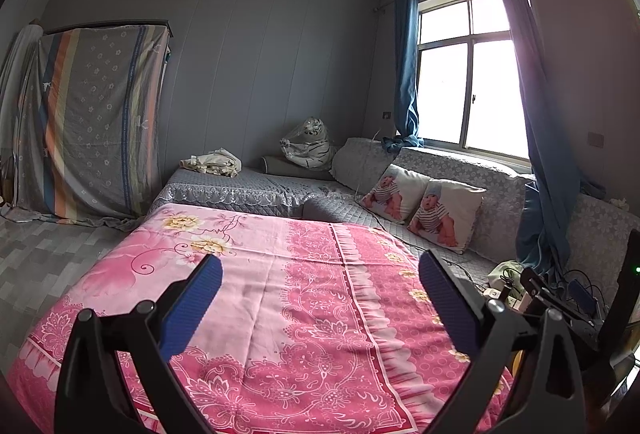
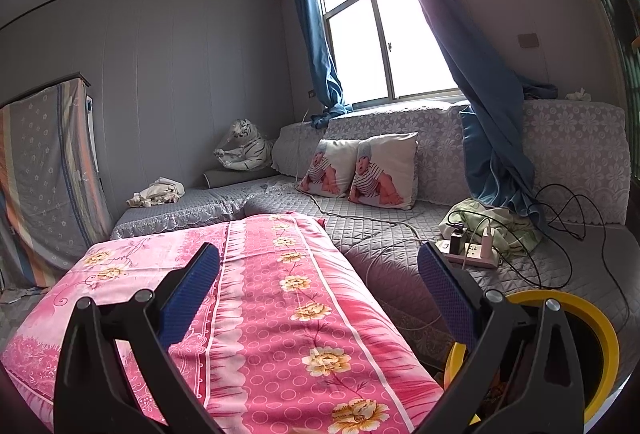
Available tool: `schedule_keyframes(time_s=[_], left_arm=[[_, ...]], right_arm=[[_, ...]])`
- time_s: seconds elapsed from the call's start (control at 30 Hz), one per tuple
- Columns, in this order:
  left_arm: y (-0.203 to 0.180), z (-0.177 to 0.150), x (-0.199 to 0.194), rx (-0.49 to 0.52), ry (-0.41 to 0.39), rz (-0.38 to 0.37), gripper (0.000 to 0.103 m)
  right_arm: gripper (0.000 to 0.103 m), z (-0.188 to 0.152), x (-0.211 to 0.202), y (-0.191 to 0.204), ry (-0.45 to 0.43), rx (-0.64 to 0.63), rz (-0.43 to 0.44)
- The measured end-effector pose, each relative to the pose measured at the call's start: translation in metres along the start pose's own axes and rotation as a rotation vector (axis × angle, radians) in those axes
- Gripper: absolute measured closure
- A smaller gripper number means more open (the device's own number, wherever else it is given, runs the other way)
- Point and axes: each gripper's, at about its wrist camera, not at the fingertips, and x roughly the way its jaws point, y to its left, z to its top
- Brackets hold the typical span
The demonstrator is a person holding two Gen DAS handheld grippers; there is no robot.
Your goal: Collect trash
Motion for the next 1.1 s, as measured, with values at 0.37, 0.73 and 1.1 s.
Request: schedule_keyframes(time_s=[0.37, 0.73, 1.1], left_arm=[[-0.0021, -0.0016, 0.0031, 0.002, 0.004, -0.005, 0.008], [-0.0019, -0.0014, 0.0031, -0.001, 0.010, -0.011, 0.008], [-0.0026, -0.0016, 0.0062, -0.001, 0.022, -0.017, 0.008]], right_arm=[[0.008, 0.0001, 0.0000, 0.0000, 0.000, 0.002, -0.001], [0.008, 0.0003, 0.0007, 0.0001, 0.001, 0.002, 0.000], [0.008, -0.0028, 0.0022, -0.0008, 0.004, 0.006, -0.003]])
